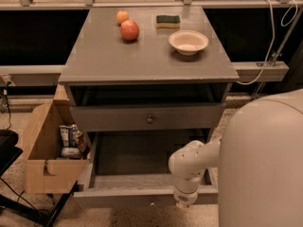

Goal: Open middle drawer

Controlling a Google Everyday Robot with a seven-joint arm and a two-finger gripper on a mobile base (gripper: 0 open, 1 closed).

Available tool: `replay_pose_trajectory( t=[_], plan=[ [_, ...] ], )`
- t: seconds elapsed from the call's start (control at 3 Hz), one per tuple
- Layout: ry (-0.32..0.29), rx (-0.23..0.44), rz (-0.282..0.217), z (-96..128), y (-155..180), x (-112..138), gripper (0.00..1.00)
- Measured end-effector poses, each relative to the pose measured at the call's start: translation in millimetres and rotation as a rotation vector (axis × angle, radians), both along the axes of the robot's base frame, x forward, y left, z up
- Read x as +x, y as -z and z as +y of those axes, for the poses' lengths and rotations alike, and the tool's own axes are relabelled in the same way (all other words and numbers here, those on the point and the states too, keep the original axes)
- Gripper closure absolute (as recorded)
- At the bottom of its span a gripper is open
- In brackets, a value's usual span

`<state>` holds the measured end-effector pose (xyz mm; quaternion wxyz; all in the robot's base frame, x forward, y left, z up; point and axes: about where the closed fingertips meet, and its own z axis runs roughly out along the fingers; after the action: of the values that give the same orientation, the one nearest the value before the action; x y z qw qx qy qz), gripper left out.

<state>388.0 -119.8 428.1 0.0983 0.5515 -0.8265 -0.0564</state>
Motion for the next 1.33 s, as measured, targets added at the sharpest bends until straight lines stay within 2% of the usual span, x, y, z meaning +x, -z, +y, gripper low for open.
replay_pose_trajectory(
  t=[0.33, 0.67, 1.0, 1.33],
  plan=[
    [0.000, 0.000, 0.000, 0.0, 0.0, 0.0, 1.00],
    [0.000, 0.000, 0.000, 0.0, 0.0, 0.0, 0.82],
    [0.000, 0.000, 0.000, 0.0, 0.0, -0.1, 0.51],
    [0.000, 0.000, 0.000, 0.0, -0.7, -0.1, 0.26]
  ],
)
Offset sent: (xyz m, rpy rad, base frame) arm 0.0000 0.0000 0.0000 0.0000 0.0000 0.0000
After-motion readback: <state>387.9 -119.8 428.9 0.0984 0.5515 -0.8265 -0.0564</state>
